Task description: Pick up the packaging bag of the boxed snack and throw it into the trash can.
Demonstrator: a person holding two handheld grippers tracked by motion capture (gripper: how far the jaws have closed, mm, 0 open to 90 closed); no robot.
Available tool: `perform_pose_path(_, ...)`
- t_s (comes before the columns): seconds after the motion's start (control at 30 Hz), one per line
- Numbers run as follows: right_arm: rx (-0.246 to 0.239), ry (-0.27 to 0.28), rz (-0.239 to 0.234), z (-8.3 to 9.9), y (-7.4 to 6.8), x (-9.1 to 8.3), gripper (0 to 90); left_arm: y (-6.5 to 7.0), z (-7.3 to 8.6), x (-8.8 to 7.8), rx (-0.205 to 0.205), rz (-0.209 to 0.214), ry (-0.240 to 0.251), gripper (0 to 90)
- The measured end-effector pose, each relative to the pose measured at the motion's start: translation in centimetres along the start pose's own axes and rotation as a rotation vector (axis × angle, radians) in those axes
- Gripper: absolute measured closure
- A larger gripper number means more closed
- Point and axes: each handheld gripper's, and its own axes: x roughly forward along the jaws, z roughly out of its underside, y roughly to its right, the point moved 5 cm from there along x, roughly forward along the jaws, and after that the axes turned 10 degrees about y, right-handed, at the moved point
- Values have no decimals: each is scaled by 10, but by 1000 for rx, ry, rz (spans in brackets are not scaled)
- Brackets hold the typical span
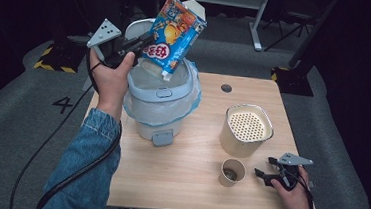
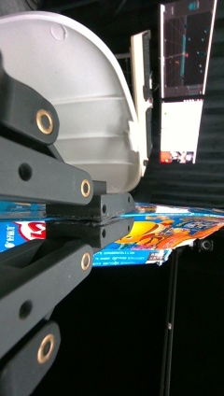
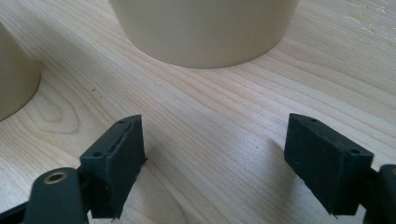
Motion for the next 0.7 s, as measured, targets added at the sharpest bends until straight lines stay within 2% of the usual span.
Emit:
perform_pose_path(0.3,-1,-1,1,0,0,0,204,-5,12,2,1,-25,-38,889)
perform_pose_path(0.6,-1,0,1,0,0,0,204,-6,21,3,12,-30,-71,888)
perform_pose_path(0.7,0,0,0,0,0,0,205,-7,24,4,0,-36,-71,888)
